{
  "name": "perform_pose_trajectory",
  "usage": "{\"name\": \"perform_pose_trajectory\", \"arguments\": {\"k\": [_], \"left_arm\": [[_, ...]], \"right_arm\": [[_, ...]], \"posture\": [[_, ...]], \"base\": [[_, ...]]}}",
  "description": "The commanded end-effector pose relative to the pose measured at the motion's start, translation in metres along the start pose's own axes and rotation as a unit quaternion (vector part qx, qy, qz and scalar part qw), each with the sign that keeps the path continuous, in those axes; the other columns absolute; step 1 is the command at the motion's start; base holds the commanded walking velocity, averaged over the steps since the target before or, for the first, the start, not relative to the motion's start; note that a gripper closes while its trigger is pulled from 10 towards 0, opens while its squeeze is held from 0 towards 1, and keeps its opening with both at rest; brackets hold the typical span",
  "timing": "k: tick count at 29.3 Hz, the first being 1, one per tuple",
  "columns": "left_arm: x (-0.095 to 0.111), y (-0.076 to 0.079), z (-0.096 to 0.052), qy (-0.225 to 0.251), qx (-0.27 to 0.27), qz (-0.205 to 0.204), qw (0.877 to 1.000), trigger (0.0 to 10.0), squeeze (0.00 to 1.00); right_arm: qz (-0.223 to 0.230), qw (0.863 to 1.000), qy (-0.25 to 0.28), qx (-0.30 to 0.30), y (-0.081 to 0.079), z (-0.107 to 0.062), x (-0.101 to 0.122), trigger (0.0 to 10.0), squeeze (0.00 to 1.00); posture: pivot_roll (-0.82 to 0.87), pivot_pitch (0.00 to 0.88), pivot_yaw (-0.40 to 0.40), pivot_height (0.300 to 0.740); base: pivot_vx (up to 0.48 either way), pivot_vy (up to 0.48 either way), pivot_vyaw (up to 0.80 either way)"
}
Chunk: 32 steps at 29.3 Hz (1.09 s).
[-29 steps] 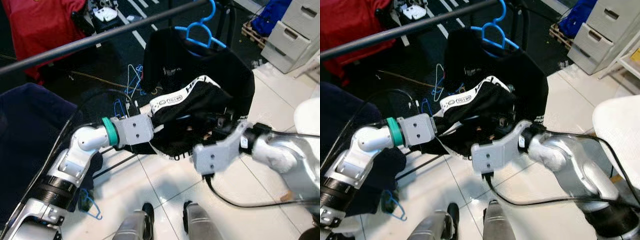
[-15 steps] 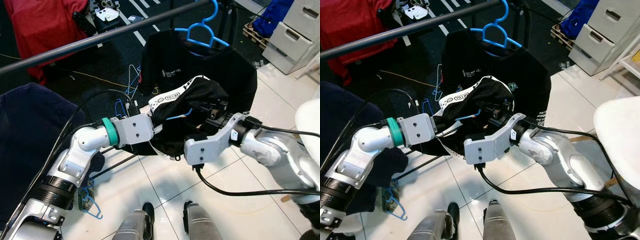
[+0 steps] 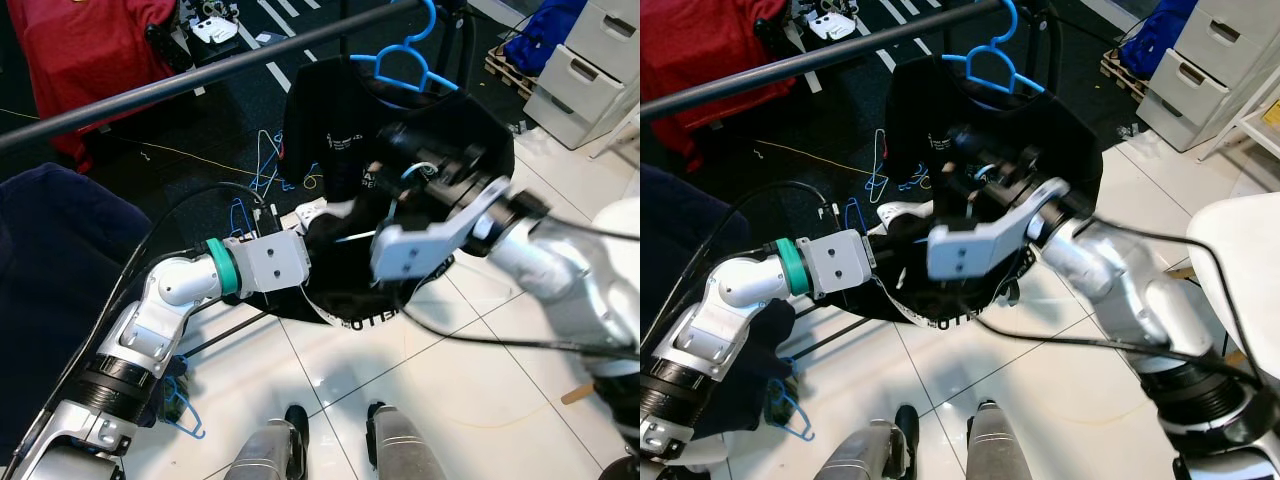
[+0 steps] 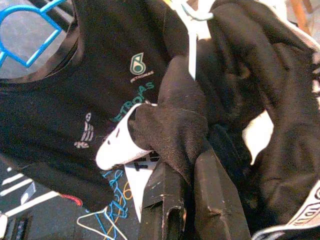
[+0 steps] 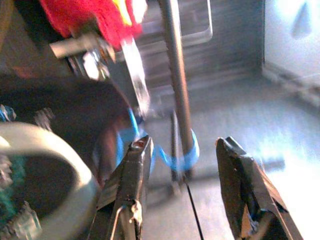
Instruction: Hang hanger
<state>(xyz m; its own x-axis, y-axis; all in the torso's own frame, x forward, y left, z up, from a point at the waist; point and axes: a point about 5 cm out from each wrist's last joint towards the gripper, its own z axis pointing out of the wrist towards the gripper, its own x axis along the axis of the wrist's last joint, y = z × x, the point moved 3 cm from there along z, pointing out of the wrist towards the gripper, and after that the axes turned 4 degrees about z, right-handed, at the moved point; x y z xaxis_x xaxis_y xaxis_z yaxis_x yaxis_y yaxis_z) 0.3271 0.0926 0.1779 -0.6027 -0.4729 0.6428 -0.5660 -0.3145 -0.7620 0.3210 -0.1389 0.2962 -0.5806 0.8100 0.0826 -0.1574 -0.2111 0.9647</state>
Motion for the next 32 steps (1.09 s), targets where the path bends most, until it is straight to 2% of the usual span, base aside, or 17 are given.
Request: {"name": "perform_pose_trajectory", "arguments": {"k": [1, 6, 8, 9, 10, 11, 13, 14, 15, 17, 18, 19, 21, 27, 28, 29, 32], "left_arm": [[-0.002, 0.004, -0.003, -0.001, -0.006, -0.001, 1.000, 10.0, 0.00], [-0.002, 0.002, -0.005, -0.002, -0.003, -0.002, 1.000, 10.0, 0.00], [-0.001, 0.000, -0.004, 0.000, 0.006, -0.006, 1.000, 10.0, 0.00], [0.001, -0.004, -0.002, 0.003, 0.022, -0.009, 1.000, 10.0, 0.00], [0.001, -0.004, -0.002, 0.003, 0.022, -0.009, 1.000, 10.0, 0.00], [0.002, -0.007, -0.001, 0.004, 0.039, -0.013, 0.999, 10.0, 0.00], [0.002, -0.007, -0.001, 0.004, 0.039, -0.013, 0.999, 10.0, 0.00], [0.004, -0.012, 0.001, 0.005, 0.059, -0.018, 0.998, 10.0, 0.00], [0.004, -0.012, 0.001, 0.005, 0.059, -0.018, 0.998, 10.0, 0.00], [0.006, -0.025, 0.002, 0.004, 0.108, -0.027, 0.994, 10.0, 0.00], [0.006, -0.025, 0.002, 0.004, 0.108, -0.027, 0.994, 10.0, 0.00], [0.005, -0.031, 0.002, 0.000, 0.125, -0.026, 0.992, 10.0, 0.00], [0.004, -0.035, 0.001, -0.007, 0.139, -0.023, 0.990, 10.0, 0.00], [-0.009, -0.055, -0.001, -0.058, 0.196, -0.020, 0.979, 10.0, 0.00], [-0.005, -0.056, 0.000, -0.049, 0.199, -0.027, 0.978, 10.0, 0.00], [-0.005, -0.056, 0.000, -0.049, 0.199, -0.027, 0.978, 10.0, 0.00], [0.004, -0.054, 0.002, -0.026, 0.197, -0.036, 0.979, 10.0, 0.00]], "right_arm": [[0.012, 1.000, -0.018, -0.004, -0.001, -0.002, -0.008, 10.0, 0.00], [0.028, 0.998, -0.048, -0.016, 0.002, -0.008, -0.022, 10.0, 0.00], [0.074, 0.994, -0.059, -0.049, 0.009, -0.010, -0.024, 10.0, 0.00], [0.144, 0.983, -0.067, -0.095, 0.020, -0.012, -0.027, 10.0, 0.00], [0.144, 0.983, -0.067, -0.095, 0.020, -0.012, -0.027, 10.0, 0.00], [0.236, 0.959, -0.072, -0.143, 0.030, -0.014, -0.030, 10.0, 0.00], [0.236, 0.959, -0.072, -0.143, 0.030, -0.014, -0.030, 10.0, 0.00], [0.340, 0.921, -0.058, -0.182, 0.039, -0.018, -0.031, 10.0, 0.00], [0.340, 0.921, -0.058, -0.182, 0.039, -0.018, -0.031, 10.0, 0.00], [0.511, 0.827, 0.009, -0.235, 0.056, -0.032, -0.027, 10.0, 0.00], [0.511, 0.827, 0.009, -0.235, 0.056, -0.032, -0.027, 10.0, 0.00], [0.555, 0.791, 0.028, -0.255, 0.062, -0.040, -0.029, 10.0, 0.00], [0.571, 0.775, 0.027, -0.271, 0.064, -0.049, -0.033, 10.0, 0.00], [0.579, 0.757, -0.072, -0.295, 0.029, -0.067, -0.053, 10.0, 0.00], [0.598, 0.742, -0.105, -0.284, 0.006, -0.066, -0.054, 10.0, 0.00], [0.598, 0.742, -0.105, -0.284, 0.006, -0.066, -0.054, 10.0, 0.00], [0.647, 0.708, -0.151, -0.241, -0.034, -0.062, -0.048, 10.0, 0.00]], "posture": [[-0.29, 0.169, 0.126, 0.740], [-0.29, 0.171, 0.126, 0.740], [-0.29, 0.171, 0.125, 0.740], [-0.29, 0.172, 0.122, 0.740], [-0.29, 0.172, 0.122, 0.740], [-0.29, 0.171, 0.120, 0.740], [-0.29, 0.171, 0.120, 0.740], [-0.29, 0.172, 0.119, 0.740], [-0.29, 0.172, 0.119, 0.740], [-0.29, 0.175, 0.118, 0.740], [-0.29, 0.175, 0.118, 0.740], [-0.29, 0.177, 0.118, 0.740], [-0.29, 0.178, 0.119, 0.740], [-0.30, 0.183, 0.122, 0.740], [-0.29, 0.182, 0.122, 0.740], [-0.29, 0.182, 0.122, 0.740], [-0.29, 0.180, 0.121, 0.740]], "base": [[0.000, 0.000, 0.00], [0.000, 0.000, 0.00], [0.000, 0.000, 0.00], [0.000, 0.000, 0.00], [0.000, 0.000, 0.00], [0.000, 0.000, 0.00], [0.000, 0.000, 0.00], [0.000, 0.000, 0.00], [0.000, 0.000, 0.00], [0.000, 0.000, 0.00], [0.000, 0.000, 0.00], [0.000, 0.000, 0.00], [0.000, 0.000, 0.00], [0.000, 0.000, 0.00], [0.000, 0.000, 0.00], [0.000, 0.000, 0.00], [0.000, 0.000, 0.00]]}}
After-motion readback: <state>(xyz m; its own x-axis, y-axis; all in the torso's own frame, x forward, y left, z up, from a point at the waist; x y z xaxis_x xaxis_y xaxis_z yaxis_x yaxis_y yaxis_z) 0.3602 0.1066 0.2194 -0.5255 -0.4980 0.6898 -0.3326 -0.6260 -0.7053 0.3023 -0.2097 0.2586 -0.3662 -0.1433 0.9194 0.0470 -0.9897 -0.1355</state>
